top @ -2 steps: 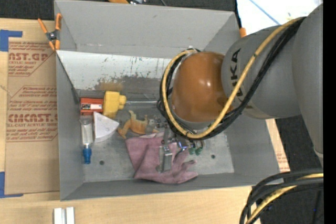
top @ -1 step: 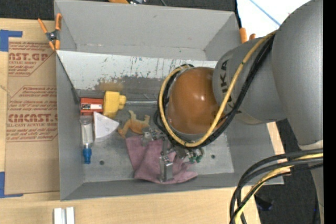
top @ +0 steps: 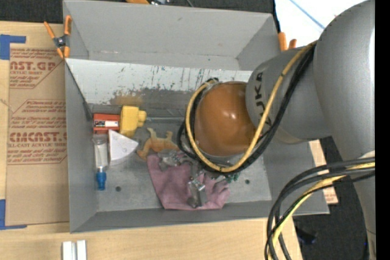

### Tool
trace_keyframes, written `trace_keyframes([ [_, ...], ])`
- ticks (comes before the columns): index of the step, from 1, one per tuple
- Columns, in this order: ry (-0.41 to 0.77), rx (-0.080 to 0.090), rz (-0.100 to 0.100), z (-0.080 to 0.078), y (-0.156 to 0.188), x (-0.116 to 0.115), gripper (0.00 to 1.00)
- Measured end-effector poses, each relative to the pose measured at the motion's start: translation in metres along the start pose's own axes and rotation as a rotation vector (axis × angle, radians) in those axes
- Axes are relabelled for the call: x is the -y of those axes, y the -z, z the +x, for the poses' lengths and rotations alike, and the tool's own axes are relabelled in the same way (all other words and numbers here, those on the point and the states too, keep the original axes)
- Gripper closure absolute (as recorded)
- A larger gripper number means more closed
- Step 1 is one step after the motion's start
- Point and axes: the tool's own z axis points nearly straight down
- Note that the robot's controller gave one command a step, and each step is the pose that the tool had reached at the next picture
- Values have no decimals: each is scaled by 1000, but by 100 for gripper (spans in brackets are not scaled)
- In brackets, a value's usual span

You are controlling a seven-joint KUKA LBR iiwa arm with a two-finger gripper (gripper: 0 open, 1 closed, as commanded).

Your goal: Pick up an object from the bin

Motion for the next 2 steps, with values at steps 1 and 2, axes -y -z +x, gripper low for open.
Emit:
trace_keyframes([
  [1,187,-13,-7,4,0,-25,100],
  [2,187,-13,-7,4,0,-25,100],
])
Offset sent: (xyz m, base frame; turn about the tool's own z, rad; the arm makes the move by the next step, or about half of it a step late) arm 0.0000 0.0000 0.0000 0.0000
